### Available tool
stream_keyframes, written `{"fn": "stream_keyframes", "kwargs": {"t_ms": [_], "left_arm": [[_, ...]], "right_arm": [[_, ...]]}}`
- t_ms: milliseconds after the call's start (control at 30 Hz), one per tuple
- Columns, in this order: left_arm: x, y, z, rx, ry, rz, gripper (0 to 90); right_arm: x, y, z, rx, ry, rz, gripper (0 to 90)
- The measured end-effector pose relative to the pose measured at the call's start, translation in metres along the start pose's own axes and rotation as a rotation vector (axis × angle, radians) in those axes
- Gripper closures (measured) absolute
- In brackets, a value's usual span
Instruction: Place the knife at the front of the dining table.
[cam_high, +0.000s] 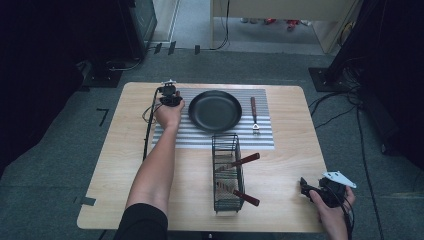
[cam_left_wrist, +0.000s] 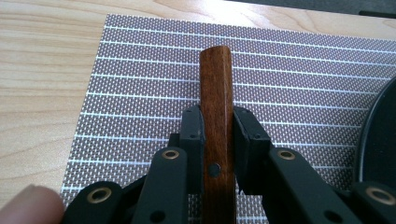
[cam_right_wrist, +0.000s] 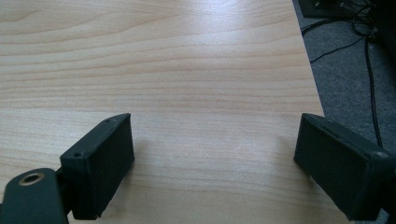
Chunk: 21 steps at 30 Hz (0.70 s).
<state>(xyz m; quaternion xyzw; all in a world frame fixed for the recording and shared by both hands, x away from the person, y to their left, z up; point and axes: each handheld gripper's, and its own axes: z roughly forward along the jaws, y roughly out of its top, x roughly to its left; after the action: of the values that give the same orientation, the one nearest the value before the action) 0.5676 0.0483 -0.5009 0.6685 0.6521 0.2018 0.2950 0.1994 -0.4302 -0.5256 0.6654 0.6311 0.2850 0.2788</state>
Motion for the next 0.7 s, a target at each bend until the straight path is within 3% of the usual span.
{"fn": "stream_keyframes", "kwargs": {"t_ms": [133,200,333,367,400,533,700], "left_arm": [[0.002,0.0,0.0,0.001,-0.022,0.0,74.6],[0.004,0.001,0.0,0.009,-0.061,-0.015,66.7],[0.007,0.0,-0.003,0.013,-0.092,-0.006,56.9],[0.012,0.0,-0.007,0.017,-0.136,-0.026,54.1],[0.015,0.0,-0.01,0.012,-0.148,-0.041,52.9],[0.026,0.001,-0.02,0.004,-0.169,-0.065,54.5],[0.035,0.001,-0.028,0.03,-0.196,-0.039,61.8]], "right_arm": [[0.0,0.0,0.0,0.0,0.0,0.0,11.4],[0.0,0.0,0.0,-0.001,0.001,-0.001,11.5],[0.0,0.0,0.0,-0.001,0.003,-0.001,11.5],[0.0,0.0,0.0,0.001,0.005,-0.003,11.5],[0.0,0.001,0.001,0.001,0.006,-0.003,11.5],[0.0,0.001,0.001,0.001,0.006,-0.003,11.5],[0.0,0.001,0.001,0.001,0.006,-0.003,11.5]]}}
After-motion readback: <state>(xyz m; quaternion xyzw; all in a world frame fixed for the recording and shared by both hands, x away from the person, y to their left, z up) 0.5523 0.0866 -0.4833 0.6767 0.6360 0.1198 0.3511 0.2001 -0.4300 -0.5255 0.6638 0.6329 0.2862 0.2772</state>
